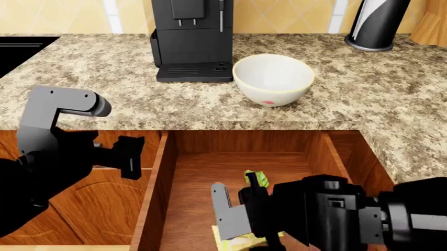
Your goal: Place the bar in the bowl and close the drawer.
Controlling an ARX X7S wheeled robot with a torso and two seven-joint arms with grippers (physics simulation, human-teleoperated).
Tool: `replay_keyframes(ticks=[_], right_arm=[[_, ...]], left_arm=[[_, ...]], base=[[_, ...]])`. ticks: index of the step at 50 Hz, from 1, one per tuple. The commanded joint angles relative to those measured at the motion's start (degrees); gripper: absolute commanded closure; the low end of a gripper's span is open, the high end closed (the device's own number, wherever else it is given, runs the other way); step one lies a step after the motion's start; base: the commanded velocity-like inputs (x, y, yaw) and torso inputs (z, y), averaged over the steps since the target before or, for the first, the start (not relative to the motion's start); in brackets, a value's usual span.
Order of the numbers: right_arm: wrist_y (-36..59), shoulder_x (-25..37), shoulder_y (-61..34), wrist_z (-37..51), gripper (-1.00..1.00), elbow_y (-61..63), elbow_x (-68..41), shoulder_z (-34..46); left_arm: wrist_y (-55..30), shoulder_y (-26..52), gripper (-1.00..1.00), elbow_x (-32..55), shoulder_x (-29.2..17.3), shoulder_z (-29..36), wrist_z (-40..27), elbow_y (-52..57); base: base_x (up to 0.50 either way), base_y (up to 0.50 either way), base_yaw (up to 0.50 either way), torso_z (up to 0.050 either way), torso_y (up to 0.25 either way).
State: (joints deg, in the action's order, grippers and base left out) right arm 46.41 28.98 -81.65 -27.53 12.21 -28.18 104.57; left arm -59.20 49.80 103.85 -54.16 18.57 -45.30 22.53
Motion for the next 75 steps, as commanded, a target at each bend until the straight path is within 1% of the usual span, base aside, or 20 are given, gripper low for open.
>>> replay_keyframes(ticks=[1, 12, 17, 25, 28, 34, 41, 47, 51, 55, 59, 63, 68, 75], right_arm=[[2.4, 3.2, -6.2, -0.4, 1.0, 6.7, -1.6, -5.2], [5.7, 7.6, -12.3, -0.4, 1.0, 11.1, -6.2, -11.9], [7.6, 8.4, -15.2, -0.8, 1.0, 10.8, -7.9, -14.5], [10.6, 9.1, -19.9, -1.3, 1.0, 9.8, -10.9, -19.1], [11.5, 8.8, -21.7, -1.6, 1.0, 8.3, -11.3, -20.5], [12.3, 7.3, -24.8, -2.8, 1.0, 3.1, -11.3, -22.5], [11.9, 3.6, -28.4, -4.8, 1.0, -6.6, -10.0, -24.3], [9.4, -1.6, -30.4, -5.1, 1.0, -19.6, -6.7, -25.3], [7.1, -6.0, -30.9, -4.6, 1.0, -29.8, -3.2, -24.3], [3.9, -10.9, -31.1, -4.7, 1.0, -41.2, -0.7, -24.0], [-0.7, -16.8, -31.5, -4.8, 1.0, -55.6, 1.9, -24.1], [-5.9, -22.1, -32.0, -5.5, 1.0, -69.1, 4.0, -23.9], [-13.6, -28.7, -32.6, -7.0, 1.0, -85.7, 5.7, -24.0], [-12.9, -28.9, -33.7, -5.6, 1.0, -87.0, 6.0, -25.1]], left_arm=[[0.0, 1.0, -1.0, 1.1, -0.4, 0.0, -0.9, 0.1], [-0.8, 4.8, -1.0, 4.5, -0.9, 0.3, -3.3, 0.7], [-2.2, 9.3, -1.0, 6.1, -0.3, 1.5, -5.0, -0.7], [-4.4, 16.5, -1.0, 6.6, 1.5, 3.7, -6.3, -5.9], [-4.9, 19.0, -1.0, 7.3, 2.3, 4.4, -6.9, -7.8], [-7.1, 26.1, -1.0, 5.7, 5.0, 6.5, -7.0, -13.5], [-9.1, 34.2, -1.0, -0.1, 9.5, 9.4, -3.9, -23.0], [-8.4, 41.3, -1.0, -11.4, 13.8, 13.1, 3.4, -32.0], [-6.5, 45.2, -1.0, -18.6, 16.6, 16.1, 8.0, -37.9], [-4.1, 48.3, -1.0, -25.3, 19.6, 19.7, 12.3, -44.0], [-1.0, 51.0, -1.0, -31.6, 22.6, 23.3, 17.1, -51.1], [1.2, 53.0, -1.0, -35.1, 24.7, 25.1, 19.6, -56.8], [2.9, 55.1, -1.0, -37.6, 26.3, 26.3, 20.9, -61.3], [4.4, 58.1, -1.0, -39.9, 28.0, 27.0, 21.9, -66.4]], base=[[0.0, 0.0, 0.0, 0.0, 0.0], [0.0, 0.0, 0.0, 0.0, 0.0], [0.0, 0.0, 0.0, 0.0, 0.0], [0.0, 0.0, 0.0, 0.0, 0.0], [0.0, 0.0, 0.0, 0.0, 0.0], [0.0, 0.0, 0.0, 0.0, 0.0], [0.0, 0.0, 0.0, 0.0, 0.0], [0.0, 0.0, 0.0, 0.0, 0.0], [0.0, 0.0, 0.0, 0.0, 0.0], [0.0, 0.0, 0.0, 0.0, 0.0], [0.0, 0.0, 0.0, 0.0, 0.0], [0.0, 0.0, 0.0, 0.0, 0.0], [0.0, 0.0, 0.0, 0.0, 0.0], [0.0, 0.0, 0.0, 0.0, 0.0]])
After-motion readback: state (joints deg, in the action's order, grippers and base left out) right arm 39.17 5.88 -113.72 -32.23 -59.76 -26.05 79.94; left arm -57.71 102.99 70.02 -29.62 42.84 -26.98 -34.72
